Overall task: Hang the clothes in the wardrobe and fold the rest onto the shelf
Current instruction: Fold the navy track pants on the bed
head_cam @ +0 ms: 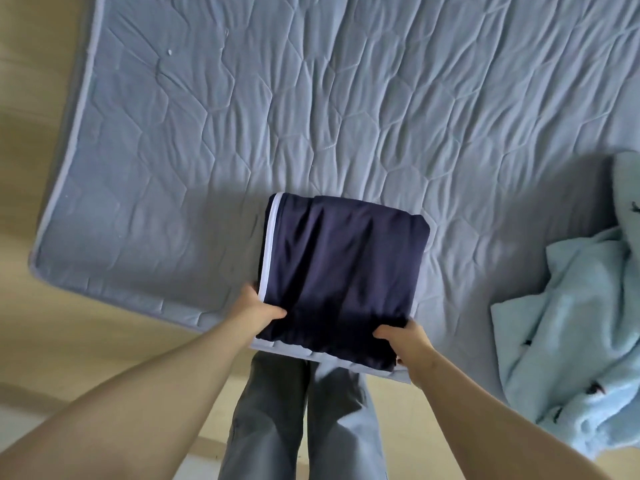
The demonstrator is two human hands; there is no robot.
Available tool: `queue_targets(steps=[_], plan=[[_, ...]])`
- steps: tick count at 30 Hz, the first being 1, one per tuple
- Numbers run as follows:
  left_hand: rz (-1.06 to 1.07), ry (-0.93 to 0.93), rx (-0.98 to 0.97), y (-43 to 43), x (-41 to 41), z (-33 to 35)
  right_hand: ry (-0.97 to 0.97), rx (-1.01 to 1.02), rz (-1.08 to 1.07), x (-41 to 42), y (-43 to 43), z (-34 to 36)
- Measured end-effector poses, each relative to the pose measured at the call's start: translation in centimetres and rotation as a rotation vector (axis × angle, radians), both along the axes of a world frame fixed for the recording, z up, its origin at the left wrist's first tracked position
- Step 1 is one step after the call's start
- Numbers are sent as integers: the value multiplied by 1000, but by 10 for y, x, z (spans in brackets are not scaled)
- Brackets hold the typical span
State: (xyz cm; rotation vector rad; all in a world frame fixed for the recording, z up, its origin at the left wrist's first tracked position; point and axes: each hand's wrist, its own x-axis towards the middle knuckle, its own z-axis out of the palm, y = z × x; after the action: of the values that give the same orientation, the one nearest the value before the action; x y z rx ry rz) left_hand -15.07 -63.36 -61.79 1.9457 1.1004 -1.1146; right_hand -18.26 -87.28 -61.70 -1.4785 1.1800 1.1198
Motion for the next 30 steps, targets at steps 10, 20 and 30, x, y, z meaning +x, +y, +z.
queue_targets(steps=[10, 20, 30], plan=[[433, -293, -371, -3, 27, -33, -243, -37, -452, 16, 15, -35], [530, -394, -188, -10, 49, -47, -287, -95, -472, 43, 13, -46], [320, -106, -243, 5, 78, -50, -174, 15, -385, 61, 8, -44]])
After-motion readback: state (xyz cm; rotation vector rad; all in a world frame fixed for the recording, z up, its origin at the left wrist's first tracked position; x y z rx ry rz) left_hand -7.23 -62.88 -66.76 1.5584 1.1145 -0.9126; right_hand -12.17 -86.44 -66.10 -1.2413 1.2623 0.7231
